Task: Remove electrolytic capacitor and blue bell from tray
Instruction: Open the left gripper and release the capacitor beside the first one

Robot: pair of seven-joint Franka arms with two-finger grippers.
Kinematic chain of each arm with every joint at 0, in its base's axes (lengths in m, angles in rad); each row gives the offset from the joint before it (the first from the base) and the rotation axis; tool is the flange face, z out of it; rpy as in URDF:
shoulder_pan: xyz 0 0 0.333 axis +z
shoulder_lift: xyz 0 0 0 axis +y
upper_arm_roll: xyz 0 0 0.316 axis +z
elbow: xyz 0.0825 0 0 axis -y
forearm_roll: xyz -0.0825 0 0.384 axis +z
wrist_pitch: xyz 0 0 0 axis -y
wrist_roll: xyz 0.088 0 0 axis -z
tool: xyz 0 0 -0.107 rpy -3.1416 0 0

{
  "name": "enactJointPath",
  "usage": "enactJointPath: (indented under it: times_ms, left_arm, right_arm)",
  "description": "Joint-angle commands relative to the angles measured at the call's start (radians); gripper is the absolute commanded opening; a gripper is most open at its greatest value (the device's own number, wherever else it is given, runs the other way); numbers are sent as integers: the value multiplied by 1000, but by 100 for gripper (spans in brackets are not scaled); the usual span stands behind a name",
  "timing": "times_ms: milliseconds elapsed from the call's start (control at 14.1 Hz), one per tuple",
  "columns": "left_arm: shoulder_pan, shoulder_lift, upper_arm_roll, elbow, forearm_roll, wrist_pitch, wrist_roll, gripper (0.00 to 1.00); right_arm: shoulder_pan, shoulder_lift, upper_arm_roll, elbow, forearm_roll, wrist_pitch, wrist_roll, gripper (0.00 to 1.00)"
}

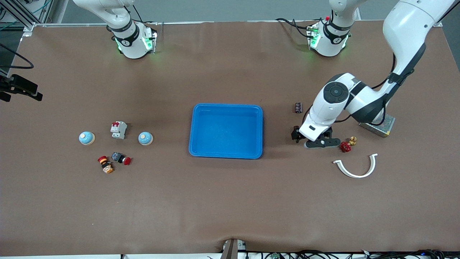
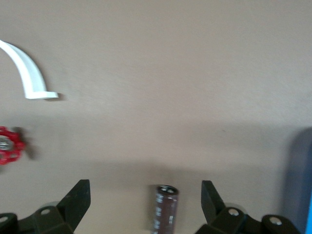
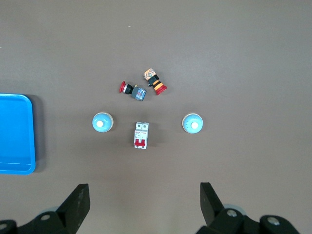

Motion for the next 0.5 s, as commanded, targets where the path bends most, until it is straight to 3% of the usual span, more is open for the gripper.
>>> enactJointPath:
  times_ms: [0,426]
  left_arm:
    - [44,-13,-32,52,-43,-52,60,100]
    - [58,-7,-27,338,-233,-386,345,100]
  right_arm:
    - [-6,9,4,19,4,-5,5,100]
    - [-2,11,4,19,4,-8,4,100]
